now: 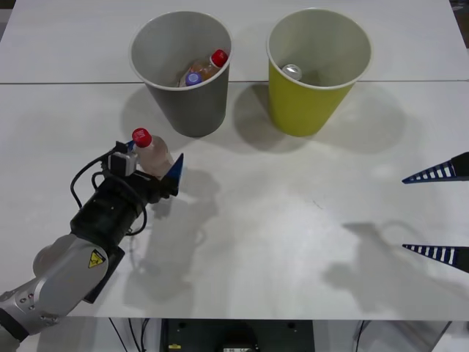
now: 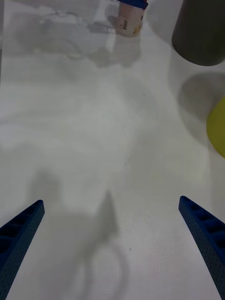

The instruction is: Put the can into the green bin and the plastic bottle into the gray bin

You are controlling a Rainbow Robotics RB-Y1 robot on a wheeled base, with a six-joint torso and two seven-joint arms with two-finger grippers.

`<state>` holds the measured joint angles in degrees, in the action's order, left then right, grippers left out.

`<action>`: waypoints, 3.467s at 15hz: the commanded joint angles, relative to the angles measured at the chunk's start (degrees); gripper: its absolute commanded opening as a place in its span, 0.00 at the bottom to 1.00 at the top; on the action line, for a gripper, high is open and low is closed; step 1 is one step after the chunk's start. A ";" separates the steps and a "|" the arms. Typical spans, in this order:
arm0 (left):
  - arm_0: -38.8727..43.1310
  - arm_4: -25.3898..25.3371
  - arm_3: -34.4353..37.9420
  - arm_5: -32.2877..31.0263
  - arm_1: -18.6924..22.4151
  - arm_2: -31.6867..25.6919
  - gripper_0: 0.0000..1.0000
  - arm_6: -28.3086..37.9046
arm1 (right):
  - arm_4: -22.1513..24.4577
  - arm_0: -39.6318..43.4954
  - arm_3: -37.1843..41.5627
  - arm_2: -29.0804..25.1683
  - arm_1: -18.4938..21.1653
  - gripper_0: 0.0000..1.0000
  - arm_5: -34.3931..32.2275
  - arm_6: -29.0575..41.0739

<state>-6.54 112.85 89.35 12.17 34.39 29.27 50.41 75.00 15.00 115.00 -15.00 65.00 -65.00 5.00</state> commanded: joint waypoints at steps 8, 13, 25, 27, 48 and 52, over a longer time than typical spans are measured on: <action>-0.75 0.09 -1.02 -0.04 -2.14 -0.01 0.00 -0.05 | 0.00 0.00 0.00 0.00 0.00 1.00 0.00 0.00; -0.75 0.09 -1.02 -0.04 -1.00 -0.09 0.00 -0.05 | 0.00 0.00 0.00 0.00 0.00 1.00 0.00 0.00; -0.58 -2.63 14.80 -34.93 23.61 -10.99 0.00 12.69 | 0.00 0.00 0.00 0.00 0.00 1.00 0.00 0.00; -0.58 -4.30 17.88 -46.09 26.95 -16.44 0.00 12.96 | 0.00 0.00 0.00 0.00 0.00 1.00 0.00 0.00; -63.15 -13.44 -16.84 -102.17 19.92 -12.13 0.00 9.79 | 0.00 0.00 0.00 0.00 0.00 1.00 0.00 0.00; -70.54 -6.32 -24.58 -102.17 11.40 -10.99 0.00 9.88 | 0.00 0.00 0.00 0.00 0.00 1.00 0.00 0.00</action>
<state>-75.89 105.12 66.02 -90.04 47.31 18.27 60.12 75.00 15.00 115.00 -15.00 65.00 -65.00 5.00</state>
